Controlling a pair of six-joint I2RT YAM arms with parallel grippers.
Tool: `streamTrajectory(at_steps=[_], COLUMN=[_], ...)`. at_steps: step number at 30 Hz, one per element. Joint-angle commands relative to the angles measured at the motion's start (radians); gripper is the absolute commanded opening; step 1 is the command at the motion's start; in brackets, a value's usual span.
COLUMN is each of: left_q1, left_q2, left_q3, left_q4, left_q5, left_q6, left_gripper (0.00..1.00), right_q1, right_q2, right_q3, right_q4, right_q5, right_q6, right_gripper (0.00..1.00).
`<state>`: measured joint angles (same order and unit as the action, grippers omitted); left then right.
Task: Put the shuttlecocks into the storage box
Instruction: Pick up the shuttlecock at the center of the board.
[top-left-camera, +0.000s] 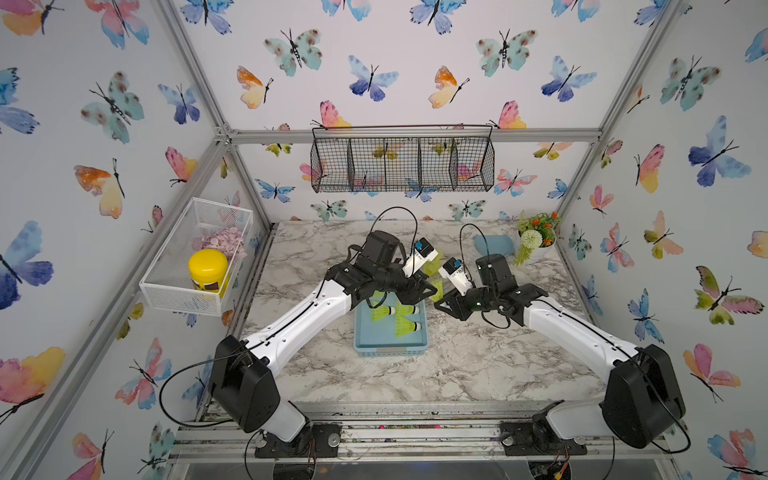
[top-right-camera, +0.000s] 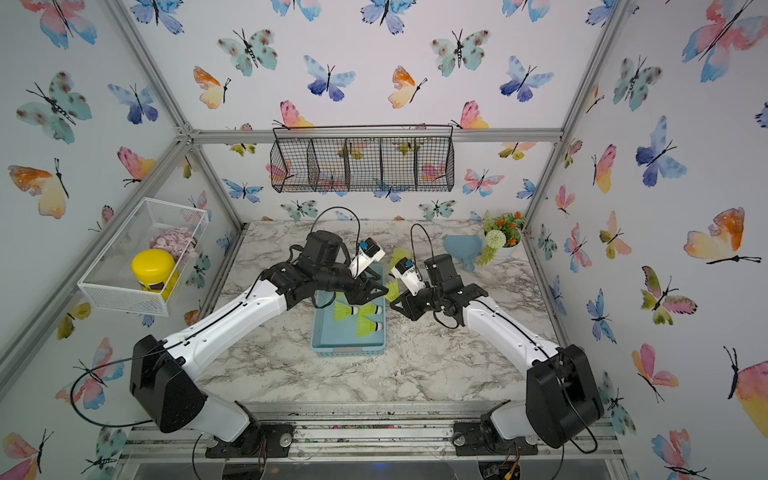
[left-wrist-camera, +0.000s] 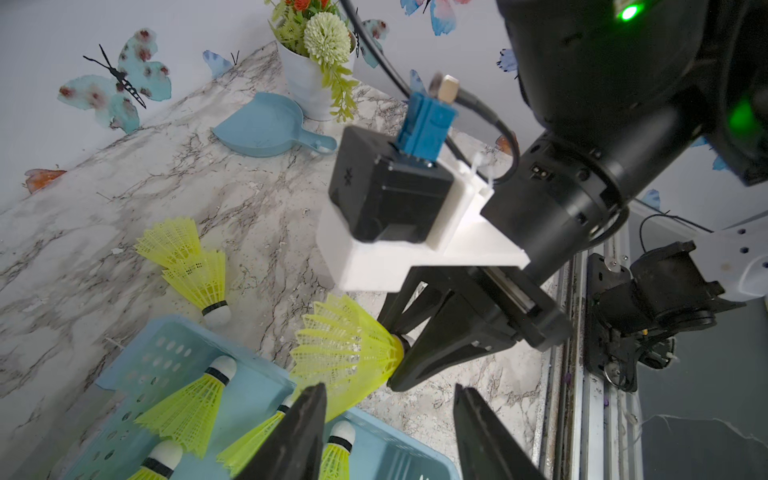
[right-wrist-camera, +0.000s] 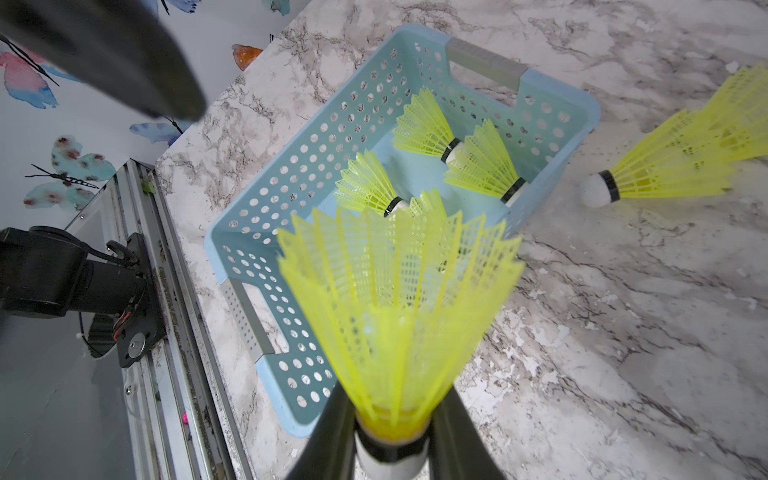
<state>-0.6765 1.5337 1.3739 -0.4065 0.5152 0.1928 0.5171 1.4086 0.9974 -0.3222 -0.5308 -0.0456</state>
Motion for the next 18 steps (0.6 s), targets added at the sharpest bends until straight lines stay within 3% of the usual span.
streamTrajectory(at_steps=[1, 7, 10, 13, 18], left_q1=[-0.004, -0.005, -0.005, -0.005, -0.005], left_q2=[0.033, 0.082, 0.101, 0.118, 0.136], left_q3=[0.021, 0.046, 0.053, 0.067, 0.089], left_q4=[-0.024, -0.064, -0.07, -0.083, -0.114], left_q5=[0.011, 0.093, 0.104, 0.115, 0.109], left_q6=[0.027, 0.048, 0.046, 0.047, 0.053], left_gripper=[0.57, 0.56, 0.51, 0.39, 0.09], right_q1=[0.008, 0.011, 0.013, 0.014, 0.015], right_q2=[-0.03, -0.045, -0.046, -0.045, -0.045], right_q3=[-0.01, -0.002, 0.0, -0.001, -0.006], right_q4=[-0.025, -0.032, -0.036, -0.038, -0.04], right_q5=[-0.026, -0.03, -0.029, -0.025, -0.005], right_q6=[-0.005, -0.006, -0.007, -0.009, -0.011], right_gripper=[0.28, 0.29, 0.28, 0.29, 0.29])
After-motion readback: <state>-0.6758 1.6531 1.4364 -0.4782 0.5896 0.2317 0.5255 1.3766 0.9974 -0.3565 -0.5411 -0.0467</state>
